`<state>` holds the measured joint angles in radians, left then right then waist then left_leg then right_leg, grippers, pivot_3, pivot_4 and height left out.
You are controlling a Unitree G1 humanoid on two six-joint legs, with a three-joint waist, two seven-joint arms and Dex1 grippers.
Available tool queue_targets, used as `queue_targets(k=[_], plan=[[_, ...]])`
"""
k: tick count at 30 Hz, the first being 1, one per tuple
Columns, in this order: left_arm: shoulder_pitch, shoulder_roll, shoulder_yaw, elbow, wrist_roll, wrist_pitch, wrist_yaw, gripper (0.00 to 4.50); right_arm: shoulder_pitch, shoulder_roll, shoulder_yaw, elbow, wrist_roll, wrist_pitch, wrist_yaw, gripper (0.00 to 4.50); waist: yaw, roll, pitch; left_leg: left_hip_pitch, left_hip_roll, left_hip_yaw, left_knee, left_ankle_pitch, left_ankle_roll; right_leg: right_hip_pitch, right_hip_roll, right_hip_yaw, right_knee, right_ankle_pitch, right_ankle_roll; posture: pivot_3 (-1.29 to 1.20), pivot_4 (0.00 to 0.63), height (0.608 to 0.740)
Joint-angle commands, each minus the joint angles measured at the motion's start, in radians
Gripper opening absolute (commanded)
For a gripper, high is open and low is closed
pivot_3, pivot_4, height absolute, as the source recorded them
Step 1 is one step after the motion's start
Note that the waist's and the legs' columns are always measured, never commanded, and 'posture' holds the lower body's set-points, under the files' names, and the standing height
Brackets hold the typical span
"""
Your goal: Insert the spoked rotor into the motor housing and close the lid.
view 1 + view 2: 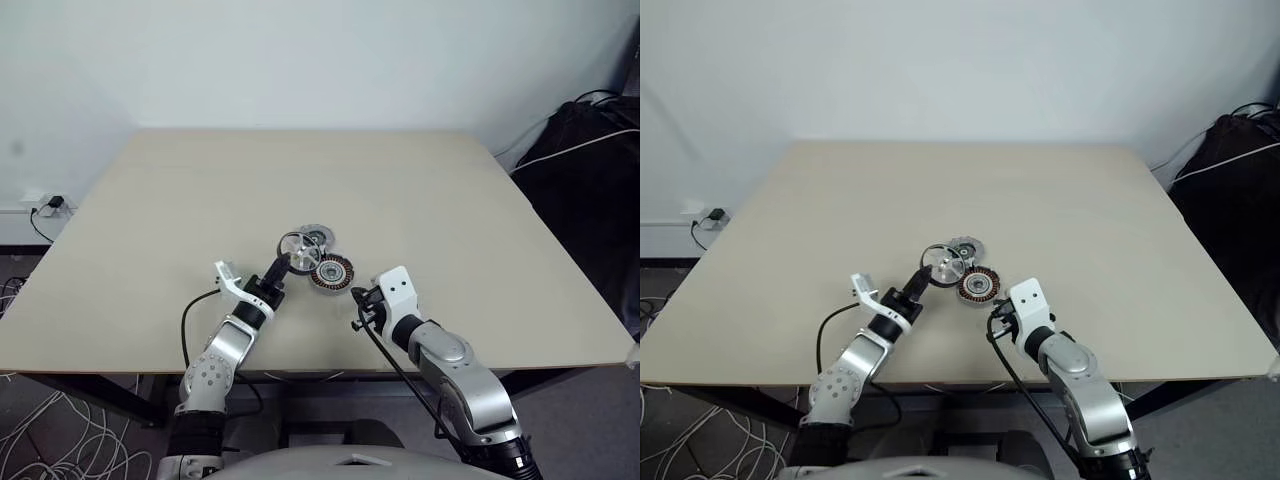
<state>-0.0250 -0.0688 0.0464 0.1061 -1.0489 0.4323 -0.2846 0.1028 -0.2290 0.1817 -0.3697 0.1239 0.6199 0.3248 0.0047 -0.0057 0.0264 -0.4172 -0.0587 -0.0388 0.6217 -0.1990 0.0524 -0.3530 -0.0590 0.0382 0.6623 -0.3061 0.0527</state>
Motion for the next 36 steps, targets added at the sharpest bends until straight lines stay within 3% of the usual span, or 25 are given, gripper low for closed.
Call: queue_targets(k=[1,16,28,36], plan=[[-0.068,-0.158,-0.029,0.057,0.023,-0.018,-0.015,0.42,-0.002,0.005,-0.015,-0.058,0.008,-0.006,-0.013,0.0,0.0,0.0,0.0,0.0,0.0,0.0,0.0,0.0,0.0,0.0,0.0,0.0,0.0,0.0,0.0,0.0,0.0,0.74],[-0.155,-0.196,-0.061,0.163,0.002,0.02,-0.108,0.42,0.02,0.011,-0.014,-0.085,0.008,-0.001,-0.039,0.0,0.01,0.0,0.0,-0.001,0.0,0.0,0.002,0.0,0.0,0.0,0.0,0.0,0.001,0.0,0.001,0.0,0.0,0.74],[-0.321,-0.212,-0.036,0.395,0.061,-0.005,-0.183,0.42,0.019,0.014,-0.007,-0.089,0.005,-0.007,-0.049,0.0,0.016,-0.001,0.0,-0.002,-0.001,0.0,0.006,0.0,0.001,0.0,-0.001,-0.001,0.001,0.002,0.004,0.0,0.0,0.74],[-0.299,-0.231,-0.015,0.386,0.103,0.023,-0.193,0.42,0.028,0.013,-0.018,-0.097,0.006,-0.007,-0.061,0.0,0.01,-0.001,0.0,-0.002,-0.001,-0.001,0.004,-0.001,0.002,-0.001,0.0,0.0,0.001,0.005,0.009,0.0,0.0,0.74]])
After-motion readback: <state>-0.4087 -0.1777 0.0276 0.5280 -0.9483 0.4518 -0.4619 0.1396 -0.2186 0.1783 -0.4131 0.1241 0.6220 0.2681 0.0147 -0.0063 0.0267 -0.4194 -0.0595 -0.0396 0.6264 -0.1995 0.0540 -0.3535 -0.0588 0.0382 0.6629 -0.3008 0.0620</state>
